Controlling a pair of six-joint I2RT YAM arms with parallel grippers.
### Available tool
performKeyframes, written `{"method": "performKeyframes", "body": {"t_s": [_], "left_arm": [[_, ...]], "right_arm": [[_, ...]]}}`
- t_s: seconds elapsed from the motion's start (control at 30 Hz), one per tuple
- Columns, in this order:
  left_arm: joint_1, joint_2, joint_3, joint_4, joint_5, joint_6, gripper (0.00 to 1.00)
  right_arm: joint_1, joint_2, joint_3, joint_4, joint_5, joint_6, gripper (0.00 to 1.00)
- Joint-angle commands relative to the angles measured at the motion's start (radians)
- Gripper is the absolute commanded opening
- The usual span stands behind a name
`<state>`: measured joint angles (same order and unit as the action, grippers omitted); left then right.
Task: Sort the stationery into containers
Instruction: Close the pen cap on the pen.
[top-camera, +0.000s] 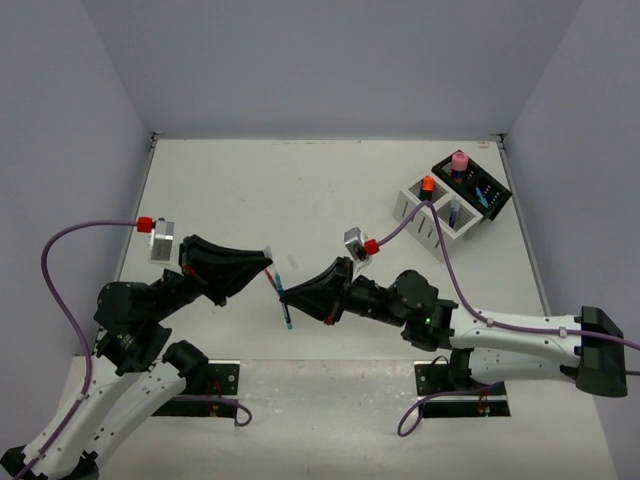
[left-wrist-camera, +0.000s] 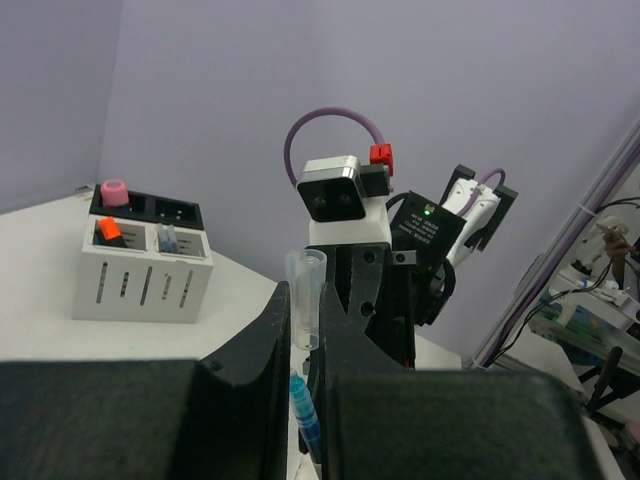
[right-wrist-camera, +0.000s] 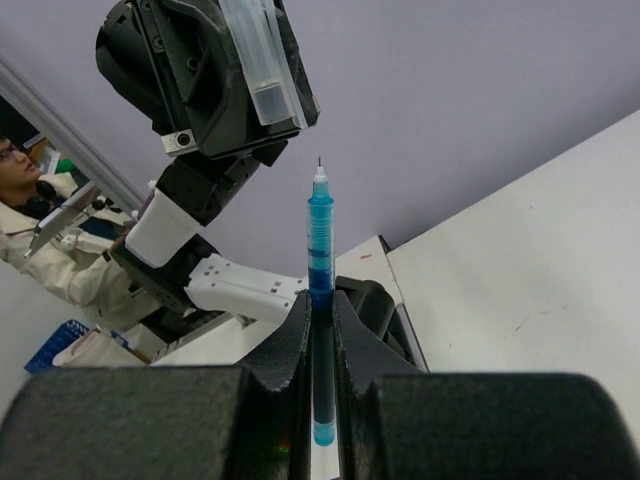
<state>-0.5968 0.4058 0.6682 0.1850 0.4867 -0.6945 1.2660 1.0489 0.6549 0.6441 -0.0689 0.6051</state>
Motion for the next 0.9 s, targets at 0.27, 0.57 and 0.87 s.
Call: {"method": "performKeyframes", "body": {"t_s": [0.27,0.57,0.87], "left_arm": [[-0.001,0.013,0.020,0.042,0.008,0.009,0.00],[0.000,0.016,0.009,0.049,0.009,-0.012,0.00],[0.000,0.028,0.014,0.065,0.025,-0.028,0.00]], "right_arm": [[0.038,-0.003,0.077,0.016,0.029,-0.092,0.00],[0.039,-0.010,0.091,-0.005,0.064,-0.106,0.00],[0.039,-0.014,0.102,-0.020,0.090,-0.120,0.00]]}}
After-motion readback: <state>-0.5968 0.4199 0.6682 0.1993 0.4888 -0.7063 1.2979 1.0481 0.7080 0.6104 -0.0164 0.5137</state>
